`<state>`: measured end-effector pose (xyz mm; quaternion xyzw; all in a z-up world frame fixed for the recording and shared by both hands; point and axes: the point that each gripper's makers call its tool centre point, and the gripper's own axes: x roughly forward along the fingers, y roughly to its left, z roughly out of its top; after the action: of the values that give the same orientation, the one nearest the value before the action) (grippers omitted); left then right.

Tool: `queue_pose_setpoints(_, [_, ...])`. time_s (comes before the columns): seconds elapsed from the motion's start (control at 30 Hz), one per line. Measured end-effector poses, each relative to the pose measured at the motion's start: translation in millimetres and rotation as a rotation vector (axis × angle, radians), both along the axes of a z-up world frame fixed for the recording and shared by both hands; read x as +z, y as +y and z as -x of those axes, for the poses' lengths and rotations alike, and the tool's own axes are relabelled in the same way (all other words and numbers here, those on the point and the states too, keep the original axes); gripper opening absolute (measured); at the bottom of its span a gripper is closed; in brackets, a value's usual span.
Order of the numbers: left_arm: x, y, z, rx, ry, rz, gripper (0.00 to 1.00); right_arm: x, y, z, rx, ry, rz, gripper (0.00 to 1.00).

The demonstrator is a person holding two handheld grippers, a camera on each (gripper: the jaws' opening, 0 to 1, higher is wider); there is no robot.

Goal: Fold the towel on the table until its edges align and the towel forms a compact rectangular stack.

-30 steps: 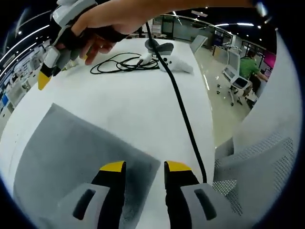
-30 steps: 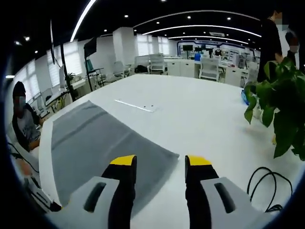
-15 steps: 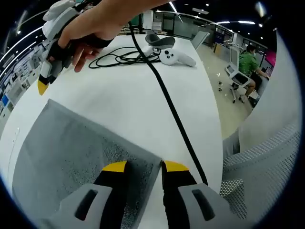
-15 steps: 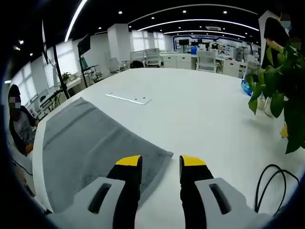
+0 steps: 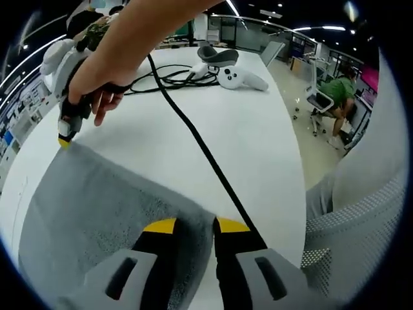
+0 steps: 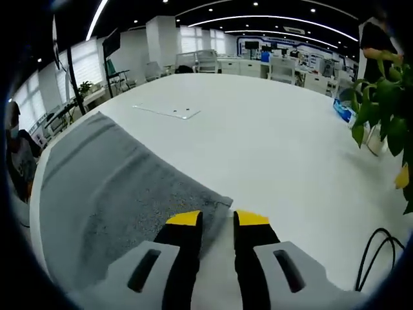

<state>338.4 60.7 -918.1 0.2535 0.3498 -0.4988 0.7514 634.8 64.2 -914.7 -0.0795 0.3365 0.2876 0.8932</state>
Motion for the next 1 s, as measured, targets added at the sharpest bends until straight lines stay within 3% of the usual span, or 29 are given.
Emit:
queue_pose_setpoints(0.07, [0.4,-2,-1.7,0.01,-0.007,0.0,0.16,-5.9,-1,4,0.021,0.015,0.025,0.06])
queue_pose_setpoints(0.1, [0.5,-3,-2.4,0.019,-0.005,0.003,0.15,-2.5,0,4,0.019,-0.011,0.016,0.06])
queue_pose_setpoints(0.23, [1.3,-9,-3.9,0.017,-0.009,-0.007,0.1,-0.7,-1,7,0.037,-0.012,0.017,0.0])
queue_pose_setpoints(0.37, [1.6,-16,-3.7,0.049,0.024,0.001,0.08,1.8,-9,10,0.041,-0.021,0.031,0.0])
queue_pose_setpoints(0.73, [3.7,-55,2.7,0.091,0.037,0.052,0.08,2.8,-59,15,-0.065,-0.037,0.001,0.0])
queue_pose_setpoints(1.0, [6.4,-58,-0.8,0.095,0.062,0.046,0.07,14.4,-68,14,-0.083,-0.059,-0.041,0.0])
